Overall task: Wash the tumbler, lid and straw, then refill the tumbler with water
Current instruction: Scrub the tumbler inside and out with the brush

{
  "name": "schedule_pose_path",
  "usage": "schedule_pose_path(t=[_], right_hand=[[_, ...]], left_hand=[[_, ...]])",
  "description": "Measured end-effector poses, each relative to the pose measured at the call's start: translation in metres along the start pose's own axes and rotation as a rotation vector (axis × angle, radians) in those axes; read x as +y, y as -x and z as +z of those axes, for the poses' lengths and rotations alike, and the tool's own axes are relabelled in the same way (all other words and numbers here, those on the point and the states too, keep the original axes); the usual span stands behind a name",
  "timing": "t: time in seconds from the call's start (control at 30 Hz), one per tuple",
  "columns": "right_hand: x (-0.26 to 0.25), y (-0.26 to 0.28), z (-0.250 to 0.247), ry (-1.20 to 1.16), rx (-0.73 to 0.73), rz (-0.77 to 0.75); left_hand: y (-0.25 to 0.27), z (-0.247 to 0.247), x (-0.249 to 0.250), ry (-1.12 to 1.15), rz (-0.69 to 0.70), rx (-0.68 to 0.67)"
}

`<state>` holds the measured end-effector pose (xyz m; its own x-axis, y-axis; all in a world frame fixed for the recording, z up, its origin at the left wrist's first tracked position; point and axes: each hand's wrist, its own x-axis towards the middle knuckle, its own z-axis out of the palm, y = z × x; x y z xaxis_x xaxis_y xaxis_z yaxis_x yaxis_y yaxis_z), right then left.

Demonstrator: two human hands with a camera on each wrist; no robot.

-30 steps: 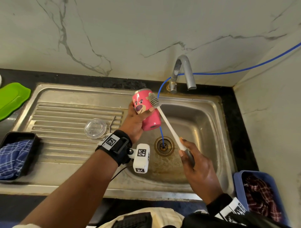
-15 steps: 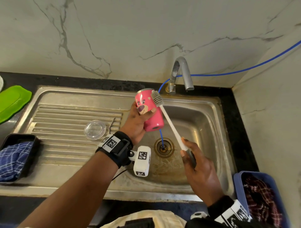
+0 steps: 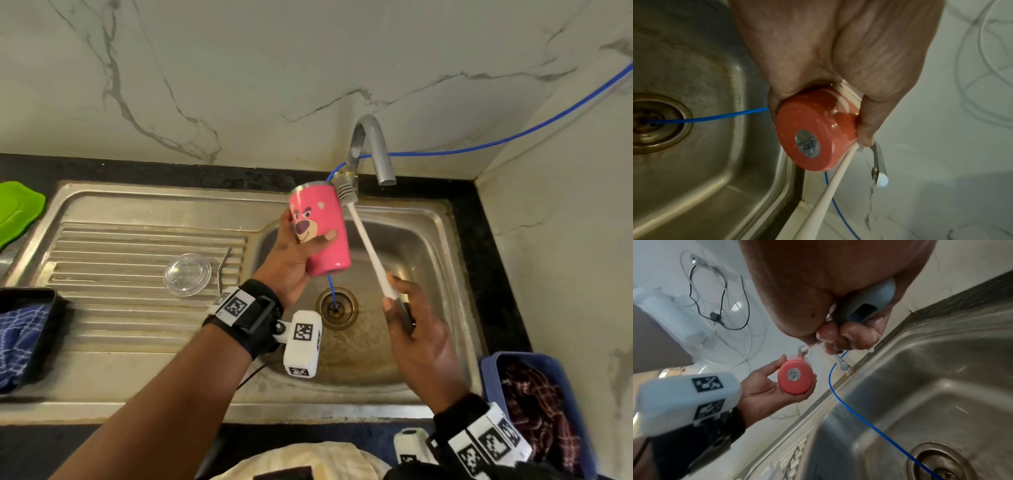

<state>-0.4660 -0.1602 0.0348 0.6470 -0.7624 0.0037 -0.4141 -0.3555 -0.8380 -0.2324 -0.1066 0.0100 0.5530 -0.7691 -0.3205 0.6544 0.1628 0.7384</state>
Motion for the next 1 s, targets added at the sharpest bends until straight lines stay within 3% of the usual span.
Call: schedule_pose_path(t=[0.27, 0.47, 0.6, 0.73, 1.0], right_hand=[[-0.003, 0.004, -0.003, -0.004, -0.033, -0.041], [-0.004, 0.002, 0.004, -0.033, -0.027, 0.016], [-0.007, 0.007, 0.005, -0.019, -0.046, -0.029], [-0.008, 0.020, 0.004, 0.019, -0.079, -0.074], [-0.011, 0.000, 0.002, 0.027, -0.051, -0.076]], left_hand=[[-0.007, -0.006, 0.014, 0.039, -0.005, 0.061], [0.007, 0.000, -0.005, 0.051, -0.059, 0.005], [0.005, -0.002, -0.002, 0.103, -0.050, 0.075], [0.001, -0.007, 0.006, -0.001, -0.009, 0.157], [0.005, -0.003, -0.003, -0.103, -0.005, 0.075]])
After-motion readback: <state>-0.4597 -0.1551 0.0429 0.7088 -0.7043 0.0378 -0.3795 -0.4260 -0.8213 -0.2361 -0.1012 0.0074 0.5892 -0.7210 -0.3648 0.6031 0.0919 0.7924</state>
